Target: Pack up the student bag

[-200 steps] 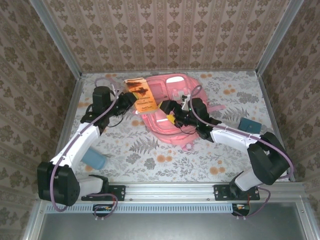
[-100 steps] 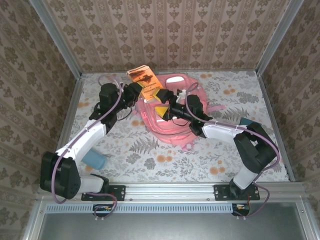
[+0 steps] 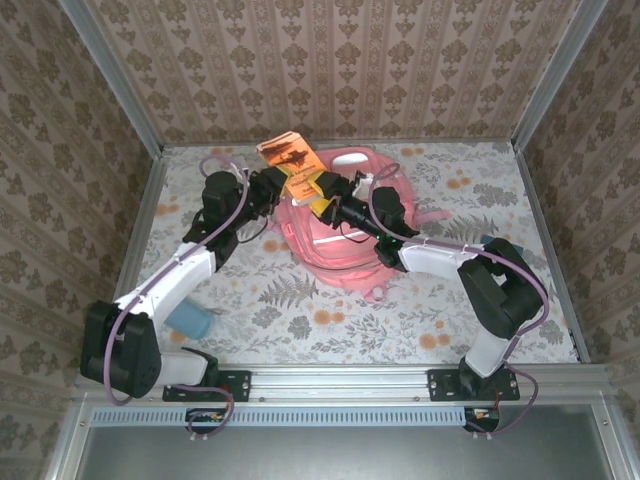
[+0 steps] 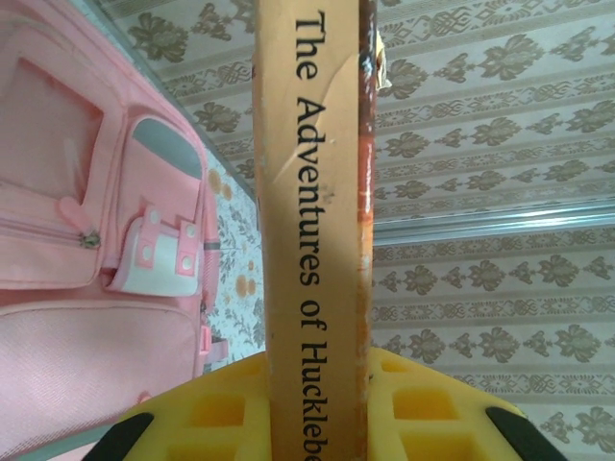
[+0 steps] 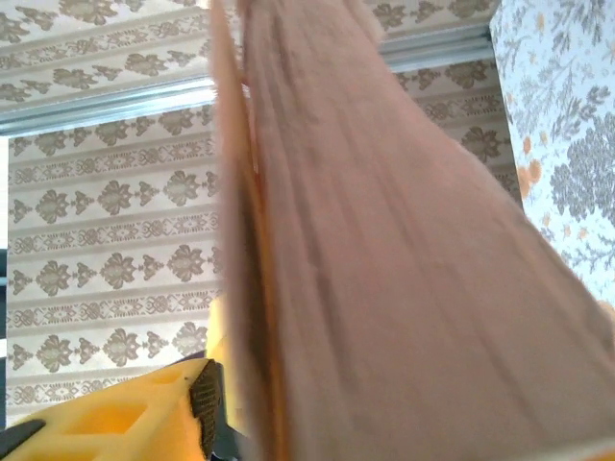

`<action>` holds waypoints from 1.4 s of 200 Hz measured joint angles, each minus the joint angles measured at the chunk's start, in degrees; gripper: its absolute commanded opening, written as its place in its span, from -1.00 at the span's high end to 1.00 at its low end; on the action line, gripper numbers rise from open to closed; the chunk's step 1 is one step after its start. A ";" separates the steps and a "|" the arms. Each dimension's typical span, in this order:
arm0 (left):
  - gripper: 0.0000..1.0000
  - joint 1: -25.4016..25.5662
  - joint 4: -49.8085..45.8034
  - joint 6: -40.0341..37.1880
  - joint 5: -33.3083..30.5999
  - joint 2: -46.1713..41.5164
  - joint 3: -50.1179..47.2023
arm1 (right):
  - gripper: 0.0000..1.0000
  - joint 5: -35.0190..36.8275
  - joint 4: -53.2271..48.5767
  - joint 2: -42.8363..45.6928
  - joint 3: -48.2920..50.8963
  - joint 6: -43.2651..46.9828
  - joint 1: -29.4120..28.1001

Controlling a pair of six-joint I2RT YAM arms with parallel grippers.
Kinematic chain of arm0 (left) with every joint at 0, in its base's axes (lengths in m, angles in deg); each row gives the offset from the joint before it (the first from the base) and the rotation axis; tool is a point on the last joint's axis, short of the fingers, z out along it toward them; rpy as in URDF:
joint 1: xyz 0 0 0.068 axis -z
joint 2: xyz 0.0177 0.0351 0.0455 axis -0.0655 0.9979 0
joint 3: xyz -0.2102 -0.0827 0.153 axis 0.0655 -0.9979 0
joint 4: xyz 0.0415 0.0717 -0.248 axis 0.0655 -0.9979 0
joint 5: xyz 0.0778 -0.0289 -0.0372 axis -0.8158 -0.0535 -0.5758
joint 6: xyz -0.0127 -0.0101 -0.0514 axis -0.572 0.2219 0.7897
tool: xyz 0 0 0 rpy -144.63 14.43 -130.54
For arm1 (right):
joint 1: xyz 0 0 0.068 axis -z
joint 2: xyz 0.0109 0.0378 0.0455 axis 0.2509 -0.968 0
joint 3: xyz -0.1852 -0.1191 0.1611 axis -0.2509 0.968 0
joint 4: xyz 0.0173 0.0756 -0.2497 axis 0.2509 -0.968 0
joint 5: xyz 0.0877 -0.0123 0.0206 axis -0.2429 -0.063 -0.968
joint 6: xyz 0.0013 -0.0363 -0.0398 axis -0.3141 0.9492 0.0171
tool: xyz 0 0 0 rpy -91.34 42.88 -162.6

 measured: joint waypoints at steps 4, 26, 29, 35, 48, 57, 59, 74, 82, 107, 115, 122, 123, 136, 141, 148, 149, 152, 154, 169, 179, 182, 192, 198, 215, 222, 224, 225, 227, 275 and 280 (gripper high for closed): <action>0.63 0.00 -0.02 0.13 0.00 0.00 -0.13 | 0.09 0.09 0.02 0.00 0.02 0.31 0.00; 0.59 0.00 0.48 0.74 0.04 0.00 -0.74 | 0.42 1.11 0.28 0.00 0.37 0.46 0.00; 0.58 0.00 0.63 0.90 0.04 0.00 -0.81 | 0.46 1.25 0.26 0.00 0.44 0.42 0.00; 0.55 0.02 1.05 1.05 0.07 0.00 -0.94 | 0.54 1.36 0.24 0.00 0.55 0.55 0.00; 0.29 0.02 1.36 1.31 0.07 0.00 -1.27 | 0.65 1.40 0.42 0.09 0.81 1.44 0.00; -0.05 0.02 1.40 1.25 0.13 0.00 -1.55 | 0.68 1.57 0.28 0.31 1.14 2.01 0.00; -0.11 0.02 1.29 0.74 0.20 0.00 -1.60 | 0.70 1.70 0.17 0.39 1.29 2.12 0.02; -0.45 0.02 0.50 -0.02 0.26 -0.04 -1.64 | 0.73 2.38 -1.86 1.40 2.71 3.93 0.37; -0.55 0.00 -0.85 -1.11 0.26 -0.17 -1.57 | 0.74 2.60 -3.96 2.29 3.48 5.18 0.72; -0.73 0.02 -10.16 -9.40 0.15 -0.42 -0.20 | 0.74 3.21 -14.78 6.91 4.46 12.02 2.56; -0.76 0.02 -13.64 -12.55 0.02 -0.42 0.66 | 0.74 3.72 -19.19 9.05 4.46 14.80 3.19; -0.79 0.07 -16.70 -15.63 -0.02 -0.42 1.51 | 0.75 4.46 -23.43 11.30 4.46 17.66 3.76; -0.79 0.07 -16.98 -15.85 -0.02 -0.42 1.62 | 0.75 4.52 -23.78 11.54 4.46 17.92 3.80; -0.87 0.24 -22.16 -22.16 -0.04 -0.42 3.28 | 0.75 6.19 -31.43 16.44 4.52 23.23 4.90; -0.90 0.44 -23.76 -24.79 -0.02 -0.42 3.78 | 0.75 6.91 -33.94 18.34 4.57 25.20 5.35; -0.95 0.76 -25.53 -27.69 -0.04 -0.42 4.26 | 0.75 7.78 -37.48 21.11 4.70 27.78 6.01; -0.95 0.83 -25.88 -28.06 -0.02 -0.42 4.33 | 0.75 7.82 -37.86 21.40 4.70 28.04 6.08; -0.97 0.96 -26.75 -29.79 0.04 -0.42 4.55 | 0.75 8.33 -39.26 22.58 4.79 29.09 6.36; -0.98 1.14 -27.34 -30.73 0.02 -0.42 4.66 | 0.75 8.61 -40.17 23.37 4.81 29.79 6.62; -1.00 2.97 -31.50 -36.79 -0.39 -0.17 5.66 | 0.75 10.60 -46.82 28.52 5.05 34.21 8.52; -1.00 4.94 -34.16 -40.61 -0.63 0.57 6.95 | 0.75 12.07 -50.93 31.61 5.29 36.74 10.08; -1.00 5.70 -35.04 -41.94 -0.83 0.98 7.54 | 0.75 12.48 -52.06 32.35 5.35 37.46 10.60; -1.00 8.00 -36.72 -45.27 -1.29 2.43 9.25 | 0.76 14.05 -56.13 34.93 5.62 39.52 12.22; -1.00 9.29 -37.70 -47.01 -1.64 3.34 10.32 | 0.76 14.97 -58.34 36.17 5.75 40.65 13.14; -0.99 13.14 -39.69 -51.54 -2.62 6.71 13.60 | 0.76 17.33 -64.72 39.58 6.10 43.54 16.00; -0.96 14.67 -40.65 -53.42 -3.10 8.37 15.21 | 0.77 18.08 -66.71 40.61 6.21 44.37 16.94; -0.96 14.95 -40.94 -53.79 -3.26 8.70 15.58 | 0.76 18.29 -67.28 40.87 6.25 44.65 17.22; -0.96 15.30 -41.05 -54.21 -3.30 9.16 16.00 | 0.77 18.45 -67.71 41.09 6.29 44.81 17.44; -0.95 15.65 -41.31 -54.64 -3.43 9.60 16.35 | 0.77 18.60 -68.02 41.31 6.29 44.96 17.66; -0.63 23.80 -49.72 -67.17 -7.98 25.29 32.76 | 0.77 20.72 -75.82 46.12 8.68 46.51 22.34; -0.62 24.22 -51.23 -68.13 -8.44 27.26 35.06 | 0.77 20.72 -76.39 46.34 8.76 46.53 22.71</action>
